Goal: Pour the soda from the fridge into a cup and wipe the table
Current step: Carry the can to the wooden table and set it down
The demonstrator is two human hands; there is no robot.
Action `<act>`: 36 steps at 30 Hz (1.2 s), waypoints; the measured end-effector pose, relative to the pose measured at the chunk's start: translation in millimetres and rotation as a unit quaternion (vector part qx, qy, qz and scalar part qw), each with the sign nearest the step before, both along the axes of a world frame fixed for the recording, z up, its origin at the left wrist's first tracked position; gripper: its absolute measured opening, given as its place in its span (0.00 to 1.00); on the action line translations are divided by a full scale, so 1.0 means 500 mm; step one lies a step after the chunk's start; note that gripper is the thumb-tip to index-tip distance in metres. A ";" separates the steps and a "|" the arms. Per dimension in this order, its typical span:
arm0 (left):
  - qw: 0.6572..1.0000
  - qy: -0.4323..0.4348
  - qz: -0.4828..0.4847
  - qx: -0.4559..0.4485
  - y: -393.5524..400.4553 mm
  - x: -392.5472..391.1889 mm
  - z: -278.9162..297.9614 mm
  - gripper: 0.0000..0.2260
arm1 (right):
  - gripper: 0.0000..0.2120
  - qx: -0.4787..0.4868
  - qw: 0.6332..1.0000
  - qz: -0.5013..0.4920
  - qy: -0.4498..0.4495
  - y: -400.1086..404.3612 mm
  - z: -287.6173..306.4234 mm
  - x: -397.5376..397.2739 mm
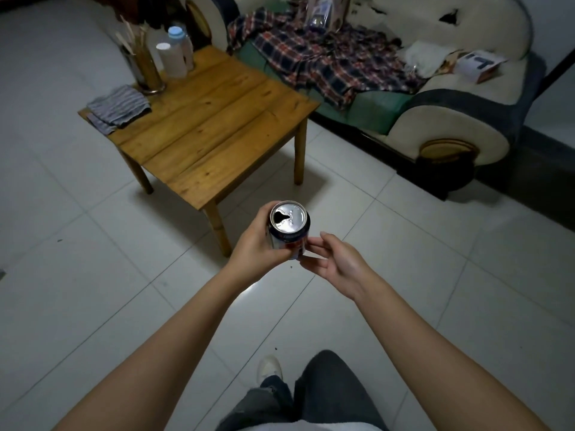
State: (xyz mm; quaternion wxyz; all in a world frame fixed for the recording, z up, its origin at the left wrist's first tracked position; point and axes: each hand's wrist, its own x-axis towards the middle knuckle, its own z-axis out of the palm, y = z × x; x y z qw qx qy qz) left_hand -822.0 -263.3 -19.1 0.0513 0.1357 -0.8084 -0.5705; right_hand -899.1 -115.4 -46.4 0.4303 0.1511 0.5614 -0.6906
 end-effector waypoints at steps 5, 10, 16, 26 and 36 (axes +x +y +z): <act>1.000 0.002 -0.018 0.004 -0.030 -0.115 0.000 0.31 | 0.15 0.000 1.000 -0.012 -0.006 -0.027 -0.008 -0.115; 1.000 -0.003 -0.017 0.002 -0.057 -0.257 -0.011 0.31 | 0.15 -0.009 1.000 -0.001 -0.015 -0.052 -0.015 -0.265; 1.000 -0.006 0.017 -0.005 -0.086 -0.460 -0.001 0.34 | 0.14 -0.019 0.999 0.035 -0.021 -0.094 -0.006 -0.480; 0.994 -0.017 0.108 -0.024 -0.171 -0.687 -0.024 0.33 | 0.18 -0.022 0.993 0.110 -0.033 -0.205 -0.013 -0.747; 0.983 -0.040 0.177 -0.021 -0.353 -0.834 -0.061 0.35 | 0.18 -0.001 0.976 0.217 -0.015 -0.419 -0.046 -0.936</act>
